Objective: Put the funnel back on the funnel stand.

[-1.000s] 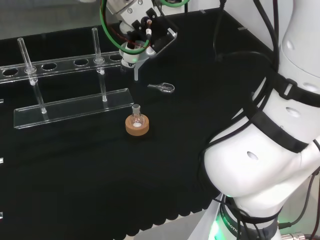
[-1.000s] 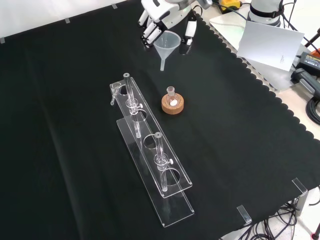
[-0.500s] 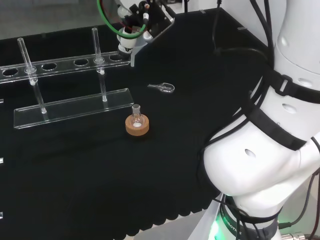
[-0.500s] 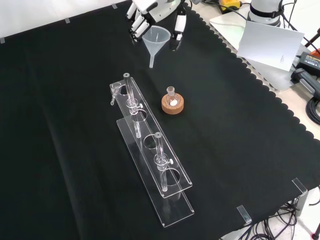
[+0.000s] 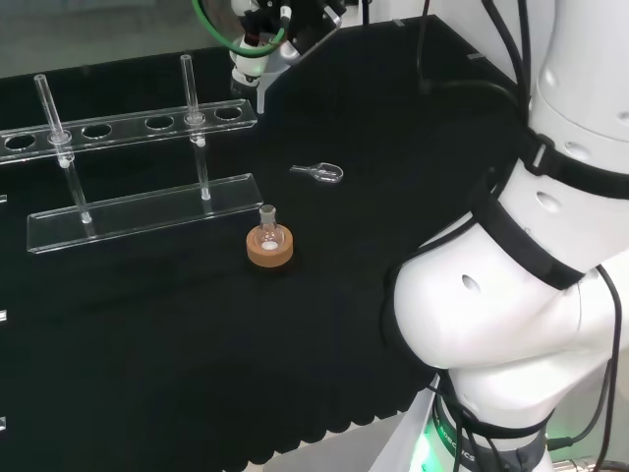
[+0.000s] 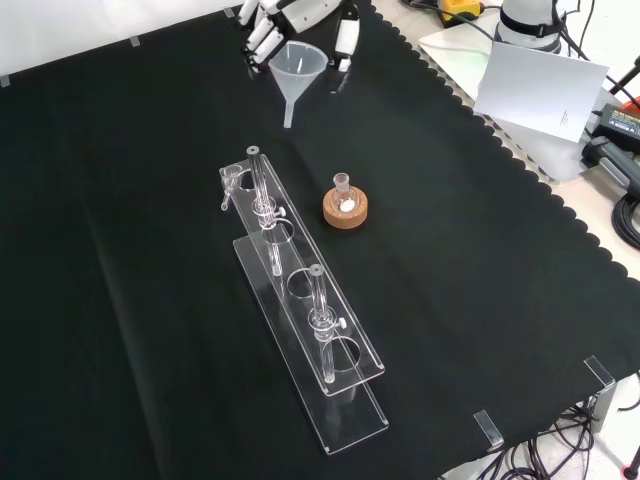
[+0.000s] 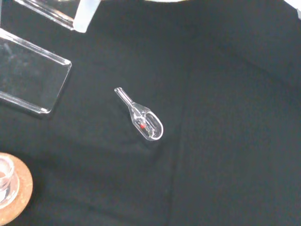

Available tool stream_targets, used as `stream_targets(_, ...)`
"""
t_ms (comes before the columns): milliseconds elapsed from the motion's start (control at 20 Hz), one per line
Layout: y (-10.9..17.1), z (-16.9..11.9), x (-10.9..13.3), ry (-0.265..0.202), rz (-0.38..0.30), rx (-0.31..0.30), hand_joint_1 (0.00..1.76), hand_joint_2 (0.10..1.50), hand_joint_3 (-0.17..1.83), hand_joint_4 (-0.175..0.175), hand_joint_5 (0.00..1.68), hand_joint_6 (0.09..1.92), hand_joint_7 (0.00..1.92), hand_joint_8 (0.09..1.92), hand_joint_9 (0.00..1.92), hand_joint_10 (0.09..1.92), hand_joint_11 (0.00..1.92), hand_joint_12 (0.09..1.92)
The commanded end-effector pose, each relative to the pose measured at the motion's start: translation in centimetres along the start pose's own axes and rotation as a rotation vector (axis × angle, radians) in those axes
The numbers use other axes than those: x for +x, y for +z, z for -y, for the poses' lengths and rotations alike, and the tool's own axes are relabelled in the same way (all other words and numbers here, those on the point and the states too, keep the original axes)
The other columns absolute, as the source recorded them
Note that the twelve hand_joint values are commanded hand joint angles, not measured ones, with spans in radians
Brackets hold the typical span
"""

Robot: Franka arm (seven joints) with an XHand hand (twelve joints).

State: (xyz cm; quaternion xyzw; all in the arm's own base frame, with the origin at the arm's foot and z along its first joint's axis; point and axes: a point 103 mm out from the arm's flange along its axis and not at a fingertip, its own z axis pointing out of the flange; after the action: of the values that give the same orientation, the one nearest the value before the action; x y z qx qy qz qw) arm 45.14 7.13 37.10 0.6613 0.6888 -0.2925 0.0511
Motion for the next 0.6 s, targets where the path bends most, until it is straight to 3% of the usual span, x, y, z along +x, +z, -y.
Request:
stream_targets(50,-2.5,-5.9,2.1,-0.057,0.05,0.003,0.6,0.84,0.39,-0.006,0.72,0.81,0.76,0.72,1.11,0.42,0.75,1.19)
stream_targets(600,-2.9,-9.2,3.8,-0.09,0.06,0.007,0.6,0.84,0.4,-0.015,0.72,0.81,0.76,0.72,1.13,0.4,0.79,1.15)
